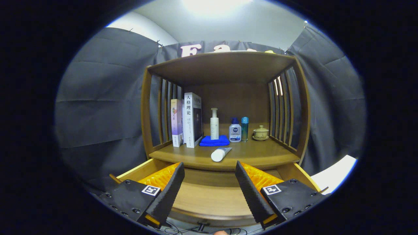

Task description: Pull open the drawer, take out the items inside it, and place them on the countertop above the cabinet.

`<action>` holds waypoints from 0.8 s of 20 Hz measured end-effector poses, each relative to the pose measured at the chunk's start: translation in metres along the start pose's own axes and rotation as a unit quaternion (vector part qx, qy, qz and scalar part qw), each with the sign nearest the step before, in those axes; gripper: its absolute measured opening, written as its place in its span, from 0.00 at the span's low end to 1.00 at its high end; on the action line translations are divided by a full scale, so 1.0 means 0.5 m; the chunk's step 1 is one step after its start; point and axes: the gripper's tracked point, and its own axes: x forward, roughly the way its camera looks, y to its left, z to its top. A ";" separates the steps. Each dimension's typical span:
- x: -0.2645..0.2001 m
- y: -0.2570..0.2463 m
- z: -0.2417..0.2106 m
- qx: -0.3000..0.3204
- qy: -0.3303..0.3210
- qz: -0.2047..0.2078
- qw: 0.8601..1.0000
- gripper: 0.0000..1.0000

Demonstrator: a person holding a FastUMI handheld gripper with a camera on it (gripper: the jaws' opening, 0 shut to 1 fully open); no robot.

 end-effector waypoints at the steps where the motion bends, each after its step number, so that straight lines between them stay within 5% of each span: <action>1: -0.016 0.003 -0.015 -0.003 -0.006 -0.003 1.000 0.98; 7: -0.095 0.029 -0.091 -0.020 -0.022 -0.012 0.999 0.99; 16: -0.115 0.016 -0.268 -0.037 0.050 -0.020 0.998 1.00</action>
